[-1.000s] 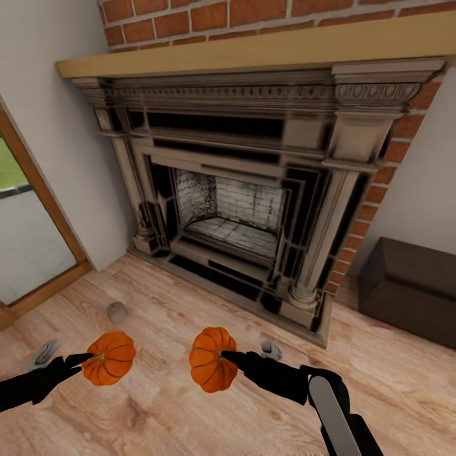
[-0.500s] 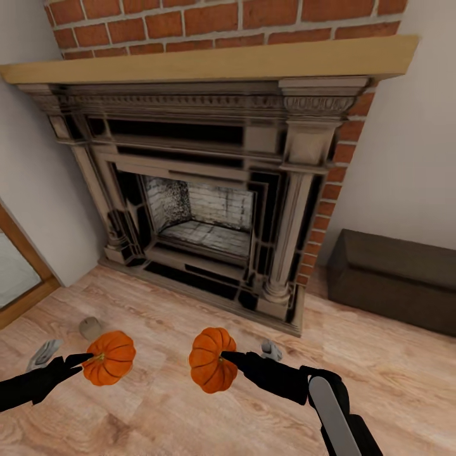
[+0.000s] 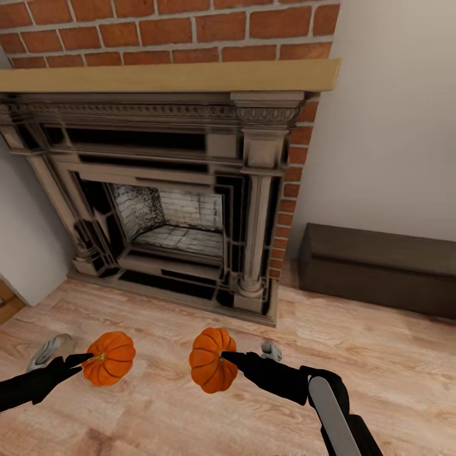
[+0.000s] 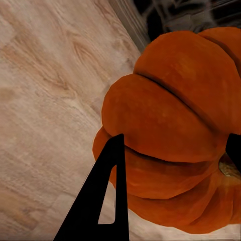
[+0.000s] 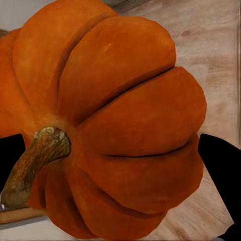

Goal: Place each of the two pumpkins and all three candles from the living room inside a cabinet in the living room (use any cabinet), then make sure every cabinet is closed, and position the cauldron so it is next to a table in the living room.

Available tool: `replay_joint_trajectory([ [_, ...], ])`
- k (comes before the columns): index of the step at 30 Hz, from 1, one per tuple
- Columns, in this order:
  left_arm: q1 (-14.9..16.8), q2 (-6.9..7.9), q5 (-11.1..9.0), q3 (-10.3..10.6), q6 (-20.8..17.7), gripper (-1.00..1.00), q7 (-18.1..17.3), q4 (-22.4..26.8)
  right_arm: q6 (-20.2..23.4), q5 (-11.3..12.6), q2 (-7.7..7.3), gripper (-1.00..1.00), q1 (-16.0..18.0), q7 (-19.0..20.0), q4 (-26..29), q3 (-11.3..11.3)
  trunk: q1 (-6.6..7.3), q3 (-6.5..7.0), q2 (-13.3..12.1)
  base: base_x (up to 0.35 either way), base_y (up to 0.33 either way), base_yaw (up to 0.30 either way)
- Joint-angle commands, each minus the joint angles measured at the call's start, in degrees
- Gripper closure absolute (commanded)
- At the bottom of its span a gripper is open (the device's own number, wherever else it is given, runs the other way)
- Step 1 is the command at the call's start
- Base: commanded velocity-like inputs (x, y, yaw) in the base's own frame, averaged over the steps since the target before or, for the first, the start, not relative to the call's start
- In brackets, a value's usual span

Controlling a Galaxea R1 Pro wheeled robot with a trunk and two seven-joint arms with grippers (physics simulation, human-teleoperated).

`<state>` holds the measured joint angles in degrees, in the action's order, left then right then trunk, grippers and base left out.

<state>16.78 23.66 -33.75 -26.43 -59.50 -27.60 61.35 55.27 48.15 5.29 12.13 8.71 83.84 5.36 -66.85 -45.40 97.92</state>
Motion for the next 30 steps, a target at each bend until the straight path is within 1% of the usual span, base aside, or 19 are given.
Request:
replay_joint_trajectory([
  [1,0.01,-0.01,-0.79,0.02,-0.18,1.00,-0.06,0.01,0.01,0.28,0.00,1.00,0.00,-0.01,0.01,0.00,0.23,0.21,-0.42,-0.001,0.000,-0.281],
  [9,0.01,-0.09,-0.44,0.07,-0.18,1.00,-0.01,0.00,0.01,0.12,-0.07,1.00,0.00,-0.01,0.00,-0.20,1.98,1.83,-3.62,0.000,0.000,-0.281],
  [12,0.01,-0.17,-0.20,0.13,-0.12,1.00,0.26,-0.12,-0.11,-0.22,-0.12,1.00,0.00,-0.21,-0.32,-1.19,2.64,2.44,-4.83,0.000,0.000,-0.281],
  [14,0.01,-0.22,0.04,0.21,0.10,1.00,0.85,-0.31,-1.09,-0.71,-0.24,1.00,0.00,-0.57,-1.68,-1.98,3.08,2.84,-5.63,0.000,0.000,-0.281],
  [15,0.01,-0.29,0.43,0.25,0.19,1.00,1.49,-0.36,-2.30,-1.38,-0.68,1.00,0.00,-0.70,-2.86,-2.36,3.30,3.04,-6.03,0.000,0.000,-0.281],
  [16,0.01,-0.37,1.46,0.37,0.32,1.00,2.87,-0.40,-4.44,-2.94,-2.12,1.00,0.00,-0.83,-4.40,-2.71,3.52,3.25,-6.43,0.000,0.000,-0.281],
  [17,0.01,-0.39,1.89,0.49,0.36,1.00,3.42,-0.41,-5.09,-3.52,-2.70,1.00,-0.02,-0.88,-4.80,-2.78,3.74,3.45,-6.83,0.000,0.000,-0.281],
  [19,0.01,-0.48,3.75,1.34,0.51,1.00,5.96,-0.43,-7.11,-5.54,-4.85,1.00,-0.11,-0.99,-5.85,-2.98,4.18,3.86,-7.63,0.000,0.000,-0.281],
  [21,0.01,-0.59,4.92,2.70,0.57,1.00,8.28,-0.40,-8.78,-6.63,-6.25,1.00,-0.66,-1.13,-6.94,-3.17,4.62,4.26,-8.44,0.000,0.000,-0.281],
  [22,0.01,-0.67,5.08,3.12,0.58,1.00,8.73,-0.37,-9.36,-6.84,-6.46,1.00,-0.86,-1.21,-7.38,-3.20,4.84,4.46,-8.84,0.000,0.000,-0.281],
  [24,0.01,-1.28,5.51,5.22,0.60,1.00,9.98,-0.31,-12.57,-7.89,-6.93,1.00,-1.39,-2.15,-9.64,-3.28,5.28,4.87,-9.64,0.000,0.000,-0.281],
  [26,0.01,-1.87,5.80,7.20,0.61,1.00,10.91,-0.30,-16.11,-9.45,-7.06,1.00,-1.61,-4.63,-12.45,-3.25,5.72,5.27,-10.44,0.000,0.000,-0.281],
  [28,0.01,-2.12,5.90,8.22,0.66,1.00,12.44,-0.33,-18.73,-10.85,-6.90,1.00,-1.70,-7.98,-14.62,-3.05,6.16,5.65,-11.24,0.000,0.000,-0.281],
  [29,0.01,-2.18,5.92,8.38,0.67,1.00,12.98,-0.33,-19.27,-11.07,-6.86,1.00,-1.71,-8.83,-15.03,-3.00,6.38,5.83,-11.65,0.000,0.000,-0.281],
  [30,0.01,-2.26,5.91,8.62,0.71,1.00,14.23,-0.34,-20.28,-11.38,-6.78,1.00,-1.73,-10.47,-15.75,-2.93,6.60,6.02,-12.05,0.000,0.000,-0.281],
])
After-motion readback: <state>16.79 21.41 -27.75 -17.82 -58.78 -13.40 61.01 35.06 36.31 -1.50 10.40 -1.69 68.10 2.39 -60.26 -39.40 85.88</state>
